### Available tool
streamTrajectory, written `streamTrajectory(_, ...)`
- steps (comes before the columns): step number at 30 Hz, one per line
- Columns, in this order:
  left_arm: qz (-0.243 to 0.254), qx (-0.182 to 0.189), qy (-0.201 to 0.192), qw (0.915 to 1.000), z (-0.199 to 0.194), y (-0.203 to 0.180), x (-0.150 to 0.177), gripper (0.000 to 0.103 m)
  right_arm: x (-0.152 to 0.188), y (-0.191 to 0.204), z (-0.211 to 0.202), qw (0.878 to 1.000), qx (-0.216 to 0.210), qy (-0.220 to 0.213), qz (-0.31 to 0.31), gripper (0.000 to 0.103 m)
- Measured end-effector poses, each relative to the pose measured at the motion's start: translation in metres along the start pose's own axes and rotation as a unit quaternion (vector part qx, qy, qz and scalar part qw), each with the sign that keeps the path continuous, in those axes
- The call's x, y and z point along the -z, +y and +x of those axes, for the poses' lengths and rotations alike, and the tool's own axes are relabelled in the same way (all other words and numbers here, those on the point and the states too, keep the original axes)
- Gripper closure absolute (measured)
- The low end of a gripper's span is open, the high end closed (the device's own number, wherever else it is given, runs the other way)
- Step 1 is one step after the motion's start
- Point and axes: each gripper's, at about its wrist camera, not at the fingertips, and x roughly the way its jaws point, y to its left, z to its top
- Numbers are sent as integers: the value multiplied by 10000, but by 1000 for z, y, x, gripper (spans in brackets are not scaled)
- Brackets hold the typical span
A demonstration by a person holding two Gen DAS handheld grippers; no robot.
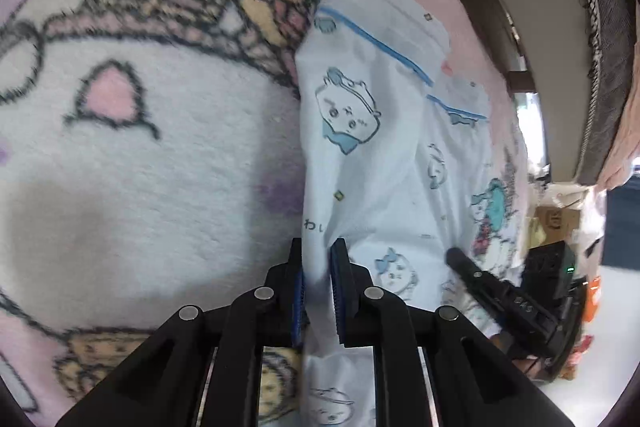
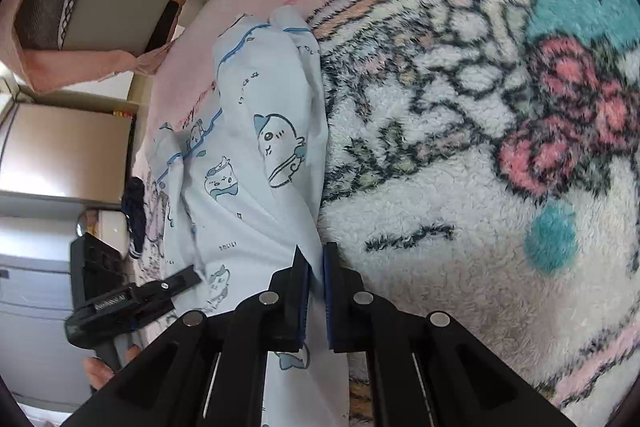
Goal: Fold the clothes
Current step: 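Grasp the pants waistband with both grippers and straighten it, then open both grippers to release the pants and withdraw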
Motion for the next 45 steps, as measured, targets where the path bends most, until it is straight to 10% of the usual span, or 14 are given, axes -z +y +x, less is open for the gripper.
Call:
streamTrajectory(14, 73, 295, 108, 9995, -12, 4, -4, 92, 1, 13, -12, 9999, -57, -24, -119, 93)
streamTrajectory(19, 250, 555, 98, 9981, -19, -4, 0, 92, 8, 16, -42, 9994, -237, -263, -47, 58)
streamTrajectory(25, 889, -197, -27, 9958, -25, -25, 10, 92, 31, 24, -62, 9986, 56, -291, -441, 49)
streamTrajectory(29, 1809, -1059, -361, 9771, -43, -42, 30, 91, 43, 31, -57, 9947, 505, -97, -896, 49)
streamTrajectory(33, 2195, -1114, -540, 9677, -55, -55, 44, 89, 55, 36, -58, 9919, 614, -57, -1111, 49)
streamTrajectory(36, 2319, -1118, -670, 9640, -67, -60, 51, 72, 65, 43, -65, 9866, 849, -155, -1385, 49)
streamTrajectory(38, 2301, -1155, -721, 9636, -74, -57, 55, 30, 72, 49, -69, 9799, 1108, -202, -1644, 48)
streamTrajectory(45, 2510, -1102, -1175, 9545, -85, -85, 71, 24, 95, 61, -82, 9638, 1437, -278, -2229, 48)
